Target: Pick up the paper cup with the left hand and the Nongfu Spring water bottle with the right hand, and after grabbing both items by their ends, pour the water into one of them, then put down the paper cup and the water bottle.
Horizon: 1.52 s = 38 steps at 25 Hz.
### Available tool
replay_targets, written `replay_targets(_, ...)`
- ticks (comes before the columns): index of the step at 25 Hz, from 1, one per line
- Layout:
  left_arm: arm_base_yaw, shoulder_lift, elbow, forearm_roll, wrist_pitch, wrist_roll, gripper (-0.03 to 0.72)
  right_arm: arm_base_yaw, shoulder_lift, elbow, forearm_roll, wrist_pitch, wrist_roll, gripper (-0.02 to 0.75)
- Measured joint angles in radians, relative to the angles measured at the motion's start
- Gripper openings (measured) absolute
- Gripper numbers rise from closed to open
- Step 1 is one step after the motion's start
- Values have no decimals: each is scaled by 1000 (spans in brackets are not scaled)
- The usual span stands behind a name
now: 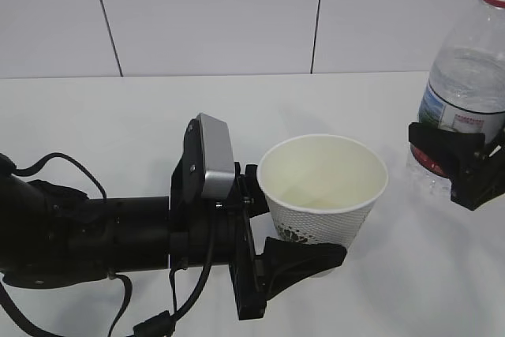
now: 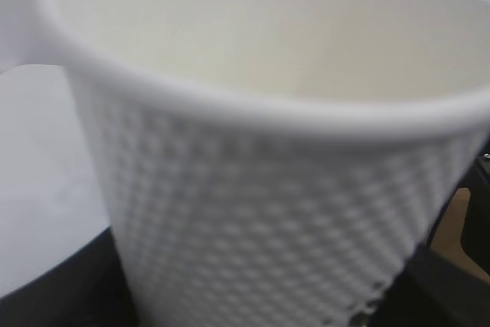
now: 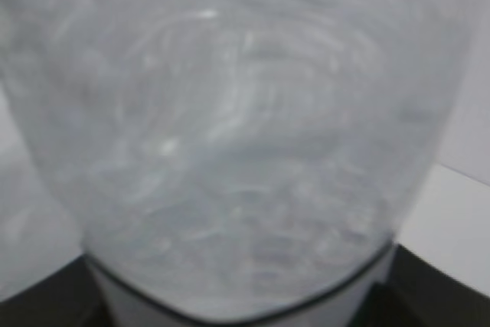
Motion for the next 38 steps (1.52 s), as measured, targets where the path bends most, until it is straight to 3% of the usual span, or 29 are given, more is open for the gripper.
replay_targets(12, 0, 0, 0, 0, 0, 0, 551, 0, 0, -135, -170, -4, 0, 456)
replay_targets(22, 0, 0, 0, 0, 0, 0, 550, 0, 0, -232, -278, 97, -21, 456)
replay_targets(38, -9, 0, -4, -8, 0, -1, 550, 0, 0, -272, -314, 103, -121, 456)
